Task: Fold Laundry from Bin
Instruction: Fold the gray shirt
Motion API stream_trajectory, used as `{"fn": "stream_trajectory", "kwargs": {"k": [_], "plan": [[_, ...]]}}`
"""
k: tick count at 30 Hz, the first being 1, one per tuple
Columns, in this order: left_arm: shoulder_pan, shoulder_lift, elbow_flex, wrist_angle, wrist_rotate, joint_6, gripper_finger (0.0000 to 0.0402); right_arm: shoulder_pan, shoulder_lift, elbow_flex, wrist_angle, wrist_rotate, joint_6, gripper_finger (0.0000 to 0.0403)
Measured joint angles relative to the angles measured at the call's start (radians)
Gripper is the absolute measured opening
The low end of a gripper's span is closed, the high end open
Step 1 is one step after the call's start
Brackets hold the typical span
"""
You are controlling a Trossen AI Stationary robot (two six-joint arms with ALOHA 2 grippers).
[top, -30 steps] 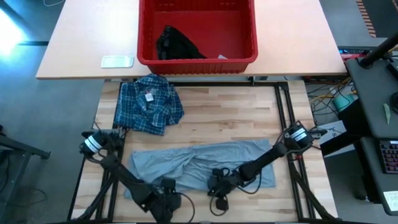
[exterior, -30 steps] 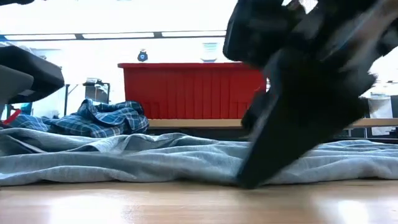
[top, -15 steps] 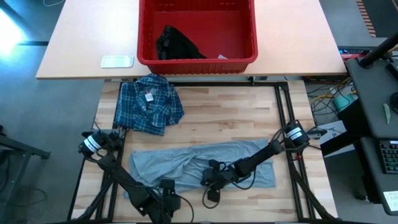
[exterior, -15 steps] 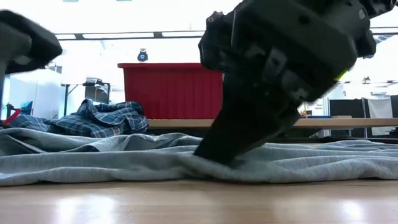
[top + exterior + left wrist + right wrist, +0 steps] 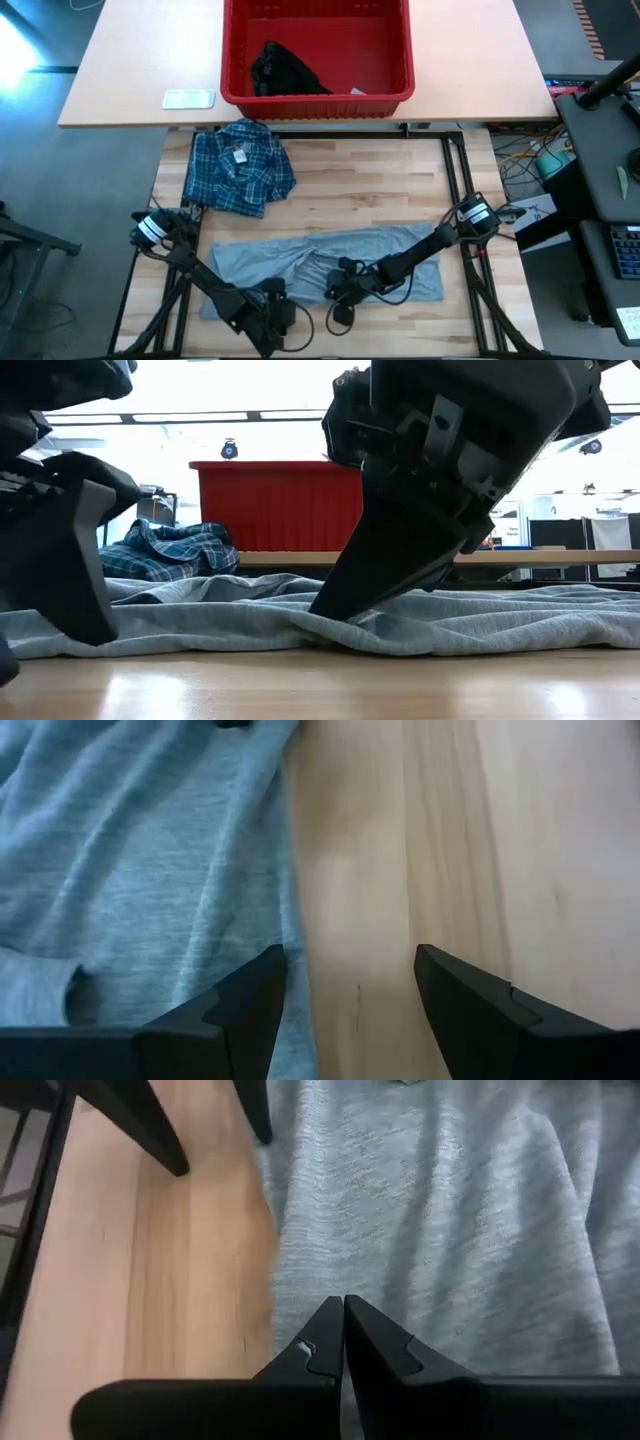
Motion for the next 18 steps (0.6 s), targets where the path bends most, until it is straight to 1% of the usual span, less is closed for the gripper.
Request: {"fn": "stream_trajectory", "kwargs": {"k": [3, 8, 11, 13, 18], "plan": [[-0.013, -0.004, -0.031, 0.028, 0.027, -0.017, 0.0210, -0.006, 0.000, 0.000, -0.016, -0.001, 0.013, 0.0009], [-0.059, -0.007, -0.058, 0.025, 0.029, -0.051, 0.0210, -0.011, -0.025, 0.004, -0.033, -0.026, 0.015, 0.0009], [-0.079, -0.006, -0.037, 0.006, 0.050, -0.037, 0.0210, -0.012, -0.037, 0.011, -0.008, -0.011, 0.005, 0.0009], [-0.085, -0.004, -0.018, -0.002, 0.072, -0.015, 0.0210, -0.018, -0.022, 0.010, -0.011, 0.005, -0.007, 0.0009], [-0.087, 0.001, 0.018, -0.011, 0.112, 0.007, 0.0210, -0.040, 0.006, 0.001, -0.080, 0.019, -0.005, 0.0009]]}}
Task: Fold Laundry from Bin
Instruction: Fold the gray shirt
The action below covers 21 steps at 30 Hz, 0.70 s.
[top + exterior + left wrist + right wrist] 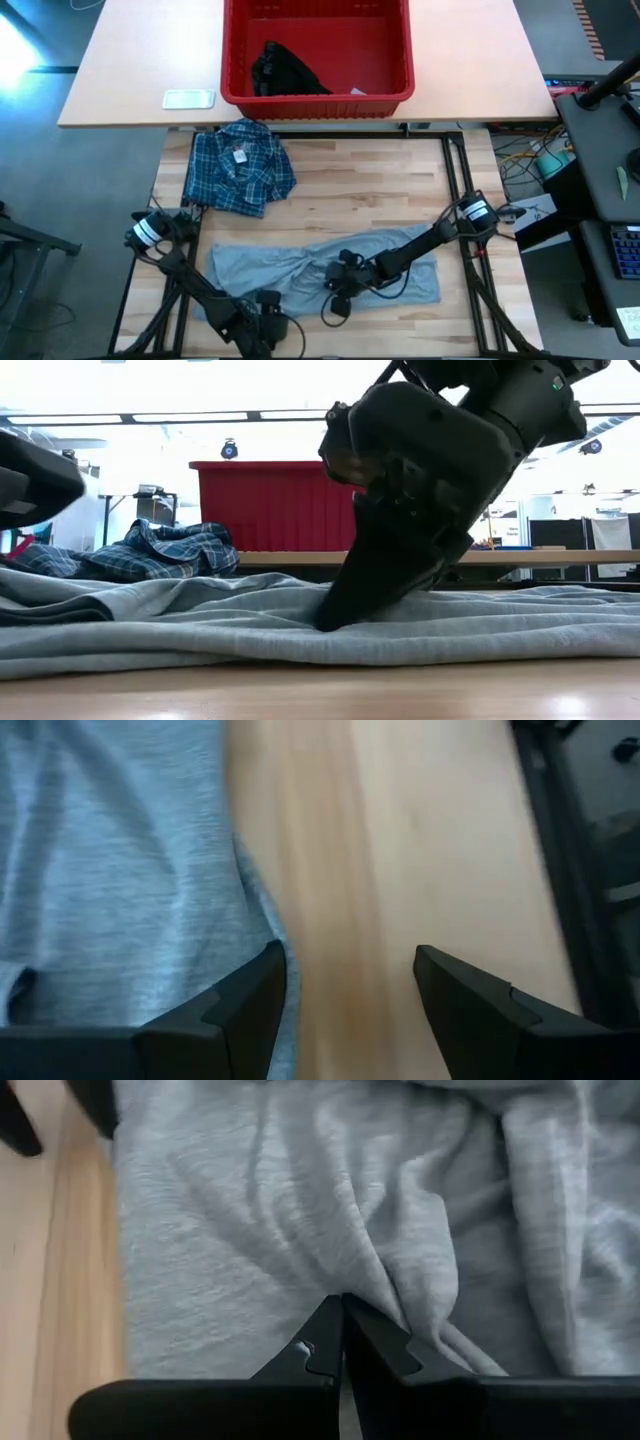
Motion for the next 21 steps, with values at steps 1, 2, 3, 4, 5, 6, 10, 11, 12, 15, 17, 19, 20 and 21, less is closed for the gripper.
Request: {"fn": "stream_trajectory", "kwargs": {"k": [1, 2, 3, 4, 5, 6, 10, 11, 12, 15, 17, 19, 20, 21], "plan": [[-0.004, 0.000, 0.003, 0.003, 0.005, 0.000, 0.0210, -0.003, -0.003, 0.000, -0.011, 0.008, -0.008, 0.0009], [-0.009, 0.000, 0.003, 0.006, 0.005, 0.000, 0.0210, -0.005, -0.004, 0.000, -0.021, 0.021, -0.014, 0.0009], [-0.014, 0.000, 0.003, 0.006, 0.005, 0.000, 0.0210, -0.007, -0.011, 0.000, -0.035, 0.035, -0.022, 0.0009], [-0.018, 0.000, 0.002, 0.006, 0.005, -0.001, 0.0210, -0.012, -0.015, 0.000, -0.041, 0.038, -0.027, 0.0009], [-0.021, 0.000, 0.002, 0.002, 0.004, -0.004, 0.0210, -0.016, -0.021, 0.000, -0.044, 0.029, -0.027, 0.0009], [-0.023, 0.000, 0.002, -0.001, 0.003, -0.008, 0.0210, -0.017, -0.027, 0.002, -0.045, 0.009, -0.026, 0.0009], [-0.024, 0.000, 0.002, -0.014, 0.005, -0.018, 0.0210, -0.011, -0.040, 0.021, 0.086, -0.049, -0.065, 0.0009], [-0.024, 0.000, 0.002, -0.014, 0.005, -0.020, 0.0210, -0.009, -0.041, 0.021, 0.151, -0.052, -0.081, 0.0009], [-0.024, 0.000, 0.002, -0.015, 0.005, -0.021, 0.0210, -0.008, -0.032, 0.022, 0.210, -0.050, -0.095, 0.0009], [-0.023, 0.000, 0.003, -0.017, 0.006, -0.022, 0.0210, -0.025, 0.031, 0.023, 0.335, -0.041, -0.108, 0.0009], [-0.021, 0.000, 0.005, -0.018, 0.009, -0.023, 0.0210, -0.032, 0.084, 0.020, 0.376, -0.032, -0.108, 0.0009], [-0.021, 0.000, 0.005, -0.018, 0.009, -0.023, 0.0210, -0.031, 0.129, 0.019, 0.436, -0.025, -0.117, 0.0009], [-0.021, 0.000, 0.005, -0.017, 0.009, -0.023, 0.0210, -0.028, 0.150, 0.019, 0.471, -0.015, -0.122, 0.0009], [-0.021, 0.000, 0.005, -0.017, 0.011, -0.023, 0.0210, -0.025, 0.172, 0.022, 0.511, 0.009, -0.127, 0.0009]]}}
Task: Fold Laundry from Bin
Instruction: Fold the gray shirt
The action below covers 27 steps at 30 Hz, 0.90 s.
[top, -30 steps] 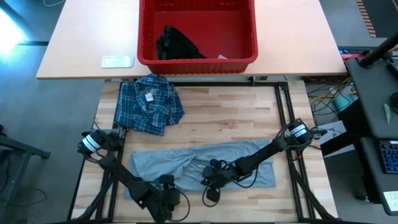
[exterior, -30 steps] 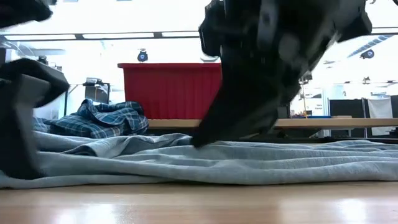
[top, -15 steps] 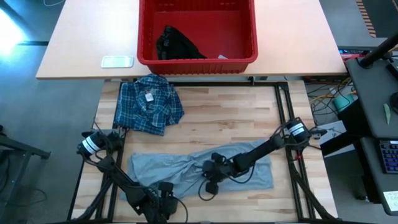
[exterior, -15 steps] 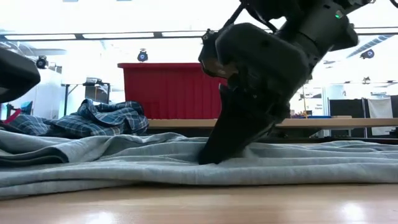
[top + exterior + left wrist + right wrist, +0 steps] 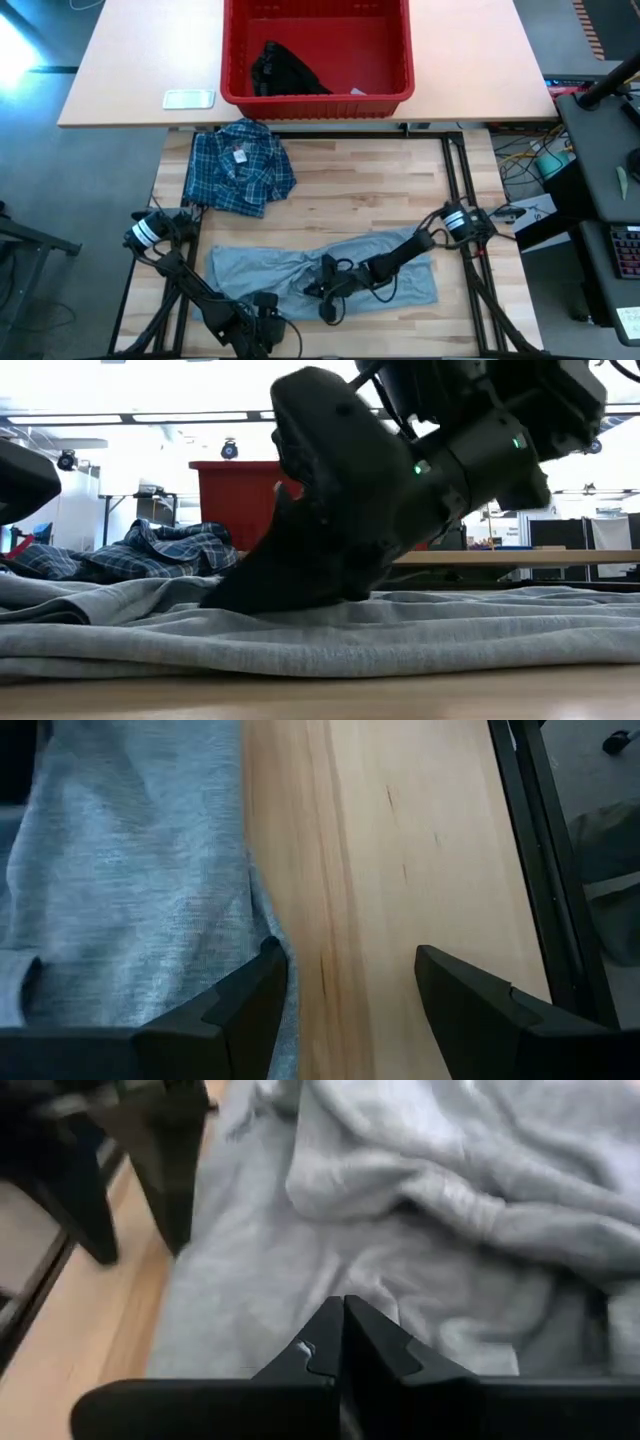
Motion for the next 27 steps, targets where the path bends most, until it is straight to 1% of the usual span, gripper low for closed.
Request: {"fn": "stream_trajectory", "kwargs": {"k": [2, 3, 6, 8, 10, 14, 16, 19, 21, 23, 25, 27], "plan": [[0.000, 0.000, 0.000, 0.000, 0.002, 0.000, 0.0210, 0.001, 0.033, 0.003, 0.048, 0.077, -0.013, 0.0009], [0.000, 0.000, 0.000, -0.001, 0.005, -0.001, 0.0210, 0.000, 0.043, 0.004, 0.047, 0.135, -0.012, 0.0009], [0.000, -0.001, 0.000, -0.007, 0.015, -0.012, 0.0210, 0.002, 0.035, 0.002, -0.033, 0.323, 0.029, 0.0008], [-0.004, -0.002, 0.000, -0.009, 0.016, -0.020, 0.0210, 0.006, 0.010, 0.000, -0.102, 0.366, 0.037, 0.0008], [-0.005, -0.002, 0.000, -0.010, 0.015, -0.023, 0.0210, 0.006, -0.020, -0.001, -0.150, 0.335, 0.031, 0.0008], [-0.003, -0.002, 0.008, -0.031, 0.020, -0.026, 0.0210, 0.013, -0.084, -0.006, -0.174, 0.216, -0.022, 0.0008], [0.004, -0.004, 0.030, -0.080, 0.028, -0.028, 0.0210, 0.028, -0.136, -0.005, -0.190, 0.158, -0.033, 0.0008], [0.023, -0.019, 0.078, -0.176, 0.021, -0.030, 0.0210, 0.056, -0.219, -0.003, -0.294, 0.112, -0.030, 0.0008], [0.038, -0.047, 0.111, -0.200, -0.007, -0.027, 0.0210, 0.076, -0.258, -0.006, -0.392, 0.110, -0.023, 0.0008], [0.047, -0.084, 0.120, -0.245, -0.055, -0.045, 0.0210, 0.097, -0.271, -0.014, -0.478, 0.105, -0.009, 0.0008], [0.058, -0.115, 0.109, -0.315, -0.104, -0.090, 0.0210, 0.119, -0.272, -0.028, -0.550, 0.089, 0.028, 0.0008], [0.066, -0.166, 0.080, -0.390, -0.155, -0.169, 0.0210, 0.138, -0.269, -0.044, -0.589, 0.042, 0.081, 0.0008]]}}
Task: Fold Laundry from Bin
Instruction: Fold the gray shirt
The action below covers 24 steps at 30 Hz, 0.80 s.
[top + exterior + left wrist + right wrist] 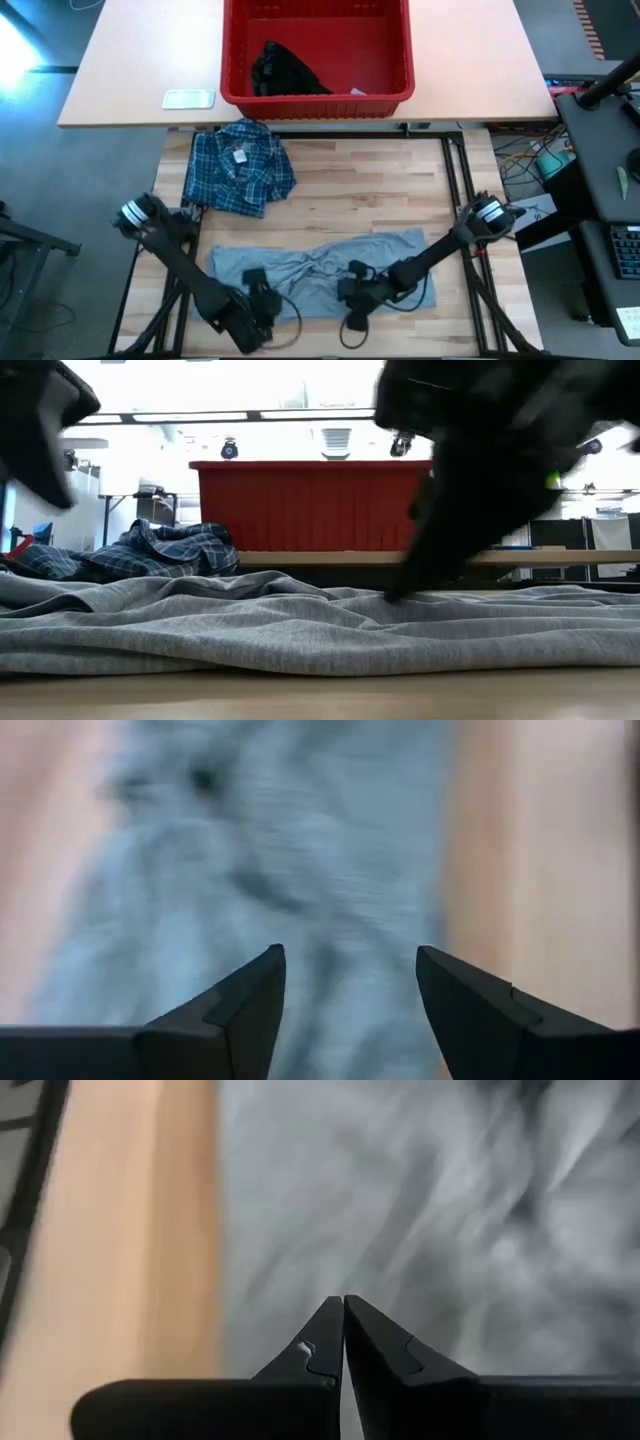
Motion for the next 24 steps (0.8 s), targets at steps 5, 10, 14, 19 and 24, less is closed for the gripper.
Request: {"fn": "stream_trajectory", "kwargs": {"k": [5, 10, 14, 19, 24], "plan": [[0.039, -0.142, -0.157, -0.080, -0.070, -0.255, 0.0210, 0.038, -0.045, -0.023, -0.032, -0.036, 0.141, 0.0008], [0.075, -0.214, -0.330, -0.036, -0.050, -0.417, 0.0210, 0.057, -0.139, -0.035, -0.231, 0.010, 0.305, 0.0009], [0.080, -0.262, -0.413, -0.039, -0.043, -0.524, 0.0210, 0.041, -0.253, -0.070, -0.315, 0.202, 0.439, 0.0009], [0.081, -0.289, -0.527, -0.016, 0.009, -0.692, 0.0210, -0.099, -0.290, -0.184, -0.323, 0.183, 0.539, 0.0008], [0.079, -0.295, -0.610, 0.033, 0.028, -0.897, 0.0210, -0.180, -0.299, -0.298, -0.352, 0.051, 0.727, 0.0008]]}}
